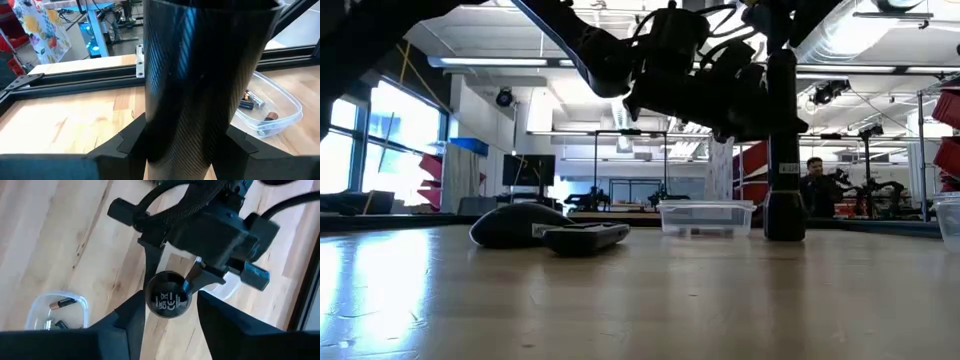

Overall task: Insert battery
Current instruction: Close the flashlight battery compartment

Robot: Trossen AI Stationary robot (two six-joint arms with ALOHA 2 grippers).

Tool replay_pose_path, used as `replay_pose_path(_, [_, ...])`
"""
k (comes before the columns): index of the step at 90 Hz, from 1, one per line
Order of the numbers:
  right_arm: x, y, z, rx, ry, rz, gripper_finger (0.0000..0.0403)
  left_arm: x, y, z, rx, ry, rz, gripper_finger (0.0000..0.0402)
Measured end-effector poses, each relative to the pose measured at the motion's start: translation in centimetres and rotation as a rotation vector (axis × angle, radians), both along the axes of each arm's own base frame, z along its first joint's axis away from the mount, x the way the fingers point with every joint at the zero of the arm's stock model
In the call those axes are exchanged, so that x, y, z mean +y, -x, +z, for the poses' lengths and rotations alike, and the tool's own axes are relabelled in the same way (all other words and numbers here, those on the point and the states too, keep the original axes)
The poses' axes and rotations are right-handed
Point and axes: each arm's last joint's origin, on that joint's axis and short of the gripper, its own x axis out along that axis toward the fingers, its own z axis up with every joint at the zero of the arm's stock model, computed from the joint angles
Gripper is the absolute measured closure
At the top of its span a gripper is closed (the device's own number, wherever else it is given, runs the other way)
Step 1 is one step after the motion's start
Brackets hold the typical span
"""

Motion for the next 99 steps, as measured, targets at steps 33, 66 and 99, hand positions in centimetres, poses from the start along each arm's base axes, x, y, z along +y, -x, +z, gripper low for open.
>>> replay_pose_path(33, [0.0,-0.2,-1.9,0.035,-0.017,0.023,0.0265,0.1,0.0,0.0,0.001,0.013,-0.001,0.0255])
replay_pose_path(66, [0.0,-0.2,-2.0,0.034,-0.006,0.078,0.0265,0.3,-0.2,0.7,0.040,0.047,-0.062,0.0255])
replay_pose_path(99, [0.4,-0.2,-2.2,0.029,-0.059,0.175,0.0266,0.2,-0.4,1.7,0.092,0.143,-0.355,0.0255])
